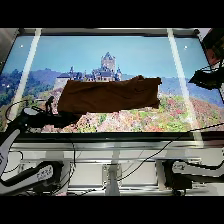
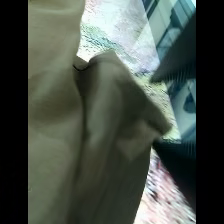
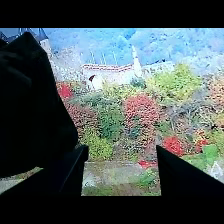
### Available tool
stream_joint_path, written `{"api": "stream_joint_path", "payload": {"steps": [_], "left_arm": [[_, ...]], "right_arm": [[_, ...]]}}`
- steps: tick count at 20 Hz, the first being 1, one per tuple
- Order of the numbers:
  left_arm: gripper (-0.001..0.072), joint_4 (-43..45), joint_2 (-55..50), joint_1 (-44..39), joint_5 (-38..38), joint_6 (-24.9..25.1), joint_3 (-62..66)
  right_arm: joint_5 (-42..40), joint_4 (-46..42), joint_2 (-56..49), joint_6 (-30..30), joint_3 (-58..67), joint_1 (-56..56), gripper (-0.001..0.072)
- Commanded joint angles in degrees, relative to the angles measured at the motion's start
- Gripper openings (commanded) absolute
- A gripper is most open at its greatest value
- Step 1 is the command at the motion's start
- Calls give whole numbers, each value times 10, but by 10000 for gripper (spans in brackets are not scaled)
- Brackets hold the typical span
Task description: Fold the clothes and pants, and hang the long-sleeved shirts on hangers.
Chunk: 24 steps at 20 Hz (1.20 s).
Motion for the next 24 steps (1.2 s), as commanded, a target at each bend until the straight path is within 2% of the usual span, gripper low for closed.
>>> {"api": "stream_joint_path", "payload": {"steps": [1,2,3,5,8,11,14,16,21,24], "left_arm": [[263,-65,-34,-19,47,40,-1],[91,-68,-34,-24,62,40,-1],[15,-71,-34,-26,73,40,1],[14,-67,-27,-22,73,40,16],[14,-28,30,-12,65,39,54],[13,21,127,3,49,28,101],[13,58,218,5,46,24,125],[14,80,252,5,42,24,125],[14,83,259,5,35,13,124],[14,83,259,5,35,14,124]], "right_arm": [[16,2,0,-1,-6,1,433],[19,2,0,-2,-13,1,433],[19,2,0,-6,-23,1,433],[21,9,0,-39,-55,1,431],[23,58,0,-109,-116,1,304],[-13,143,0,-158,-178,2,304],[-96,165,-2,-158,-237,24,306],[-124,166,-15,-155,-259,52,315],[-155,180,-89,-118,-262,119,343],[-156,213,-119,-122,-262,138,343]]}}
